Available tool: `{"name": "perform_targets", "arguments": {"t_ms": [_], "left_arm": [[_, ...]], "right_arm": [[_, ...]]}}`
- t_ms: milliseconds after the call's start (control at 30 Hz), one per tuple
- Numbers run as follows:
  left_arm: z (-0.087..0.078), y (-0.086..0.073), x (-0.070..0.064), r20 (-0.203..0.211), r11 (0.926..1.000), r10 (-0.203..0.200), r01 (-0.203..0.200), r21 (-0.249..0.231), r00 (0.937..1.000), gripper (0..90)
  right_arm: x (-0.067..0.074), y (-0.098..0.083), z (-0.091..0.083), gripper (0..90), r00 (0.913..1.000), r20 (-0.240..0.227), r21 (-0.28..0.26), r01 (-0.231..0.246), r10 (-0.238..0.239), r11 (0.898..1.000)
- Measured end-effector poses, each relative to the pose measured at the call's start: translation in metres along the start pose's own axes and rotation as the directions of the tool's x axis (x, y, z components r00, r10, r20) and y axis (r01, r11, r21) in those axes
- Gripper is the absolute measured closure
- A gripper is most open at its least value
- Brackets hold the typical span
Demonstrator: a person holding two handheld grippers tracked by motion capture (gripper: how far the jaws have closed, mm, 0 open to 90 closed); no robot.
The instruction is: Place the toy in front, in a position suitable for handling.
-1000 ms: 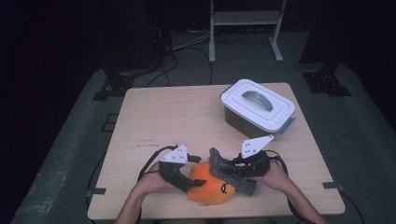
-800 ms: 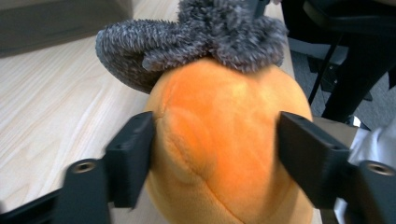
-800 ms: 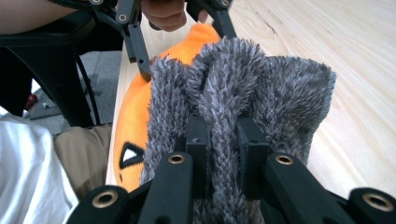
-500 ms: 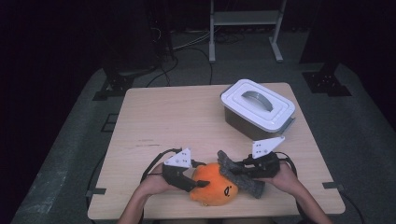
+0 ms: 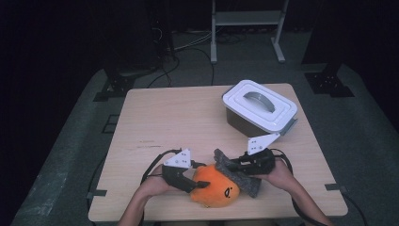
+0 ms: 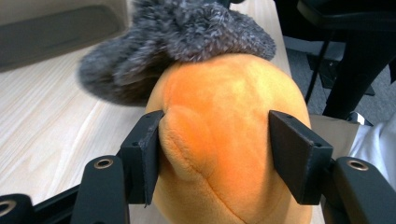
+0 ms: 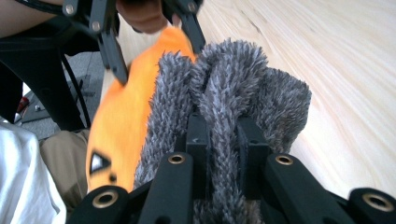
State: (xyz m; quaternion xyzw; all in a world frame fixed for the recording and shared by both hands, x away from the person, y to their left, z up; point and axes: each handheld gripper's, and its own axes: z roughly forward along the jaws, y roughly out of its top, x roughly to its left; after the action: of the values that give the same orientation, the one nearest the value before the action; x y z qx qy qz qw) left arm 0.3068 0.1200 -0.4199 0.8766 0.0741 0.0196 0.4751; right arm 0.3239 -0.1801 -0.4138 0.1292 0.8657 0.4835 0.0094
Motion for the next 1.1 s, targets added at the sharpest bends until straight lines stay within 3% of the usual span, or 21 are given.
{"name": "perform_targets", "arguments": {"t_ms": [233,400,533,733,800,967,1100], "left_arm": [[-0.002,-0.006,0.007,-0.032,0.9991,-0.043,0.043,-0.005,0.9986,37.7],[-0.003,-0.009,0.011,-0.053,0.9975,-0.071,0.070,-0.011,0.9961,37.5],[-0.005,-0.008,0.012,-0.065,0.9964,-0.082,0.081,-0.025,0.9945,35.8],[-0.018,-0.001,0.010,-0.114,0.9926,-0.041,0.027,-0.119,0.9927,29.4],[-0.019,0.000,0.009,-0.101,0.9913,-0.033,0.020,-0.130,0.9943,29.6],[-0.007,-0.005,0.007,-0.085,0.9981,-0.017,0.012,-0.060,0.9962,32.8],[-0.006,-0.006,0.008,-0.105,0.9993,-0.028,0.025,-0.028,0.9941,35.0]], "right_arm": [[0.001,-0.019,-0.012,77.4,0.9986,0.042,0.017,-0.035,0.034,0.999],[0.017,-0.008,-0.020,77.4,0.9990,0.040,-0.035,0.018,-0.017,0.999],[0.026,-0.004,-0.010,77.3,0.9973,0.039,0.011,0.063,-0.063,0.998],[0.011,-0.010,-0.003,77.3,0.9969,0.071,0.009,0.031,-0.032,0.999],[0.005,-0.011,-0.003,77.3,0.9965,0.082,0.008,0.017,-0.017,1.000],[-0.004,-0.013,-0.002,77.2,0.9960,0.088,-0.005,-0.015,0.015,1.000],[-0.004,-0.018,-0.006,77.2,0.9945,0.103,0.014,-0.022,0.021,1.000]]}}
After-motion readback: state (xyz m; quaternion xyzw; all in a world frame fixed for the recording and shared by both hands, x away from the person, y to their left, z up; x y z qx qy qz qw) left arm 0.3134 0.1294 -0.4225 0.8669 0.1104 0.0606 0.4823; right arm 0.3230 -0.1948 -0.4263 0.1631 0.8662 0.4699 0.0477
